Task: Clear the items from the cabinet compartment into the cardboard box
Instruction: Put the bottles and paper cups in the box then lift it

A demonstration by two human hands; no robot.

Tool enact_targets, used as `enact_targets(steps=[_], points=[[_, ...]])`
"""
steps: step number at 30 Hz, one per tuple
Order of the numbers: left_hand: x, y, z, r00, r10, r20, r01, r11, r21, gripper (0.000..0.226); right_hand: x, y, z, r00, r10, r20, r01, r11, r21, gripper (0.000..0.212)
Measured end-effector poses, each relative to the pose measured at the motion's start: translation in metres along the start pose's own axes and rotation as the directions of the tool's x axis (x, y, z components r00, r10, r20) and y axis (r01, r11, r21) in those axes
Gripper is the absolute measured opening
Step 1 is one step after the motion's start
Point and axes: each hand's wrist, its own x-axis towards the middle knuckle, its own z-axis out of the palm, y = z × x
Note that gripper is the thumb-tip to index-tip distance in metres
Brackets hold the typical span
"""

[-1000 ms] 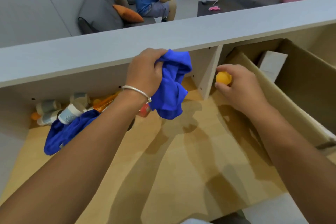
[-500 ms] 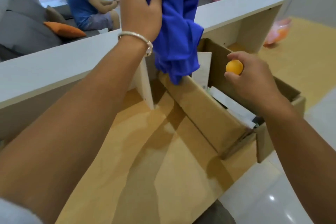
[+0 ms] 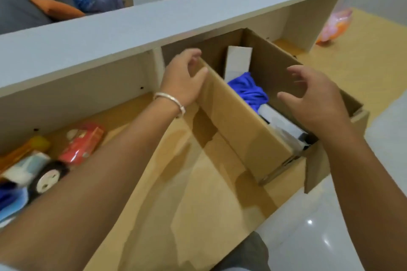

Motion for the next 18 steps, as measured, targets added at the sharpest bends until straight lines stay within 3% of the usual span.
enact_targets(steps=[7,13,18], points=[[-0.125,-0.118,-0.095,0.97,-0.233,-0.065,0.242,0.923,0.298,0.049,-0.043,-0.095,0.046,0.963,-0.238,0.131,0.21,0.958,0.197,0.057],[-0.221,-0.162,-0.178,0.891,-0.398,-0.218,0.453,0.805,0.384,0.05,-0.076,-0.171,0.118,0.871,-0.351,0.344,0.284,0.93,0.232,0.062],[-0.267,-0.181,-0.22,0.801,-0.5,-0.33,0.593,0.739,0.321,0.051,-0.103,-0.208,0.176,0.777,-0.401,0.485,0.338,0.916,0.216,0.066]])
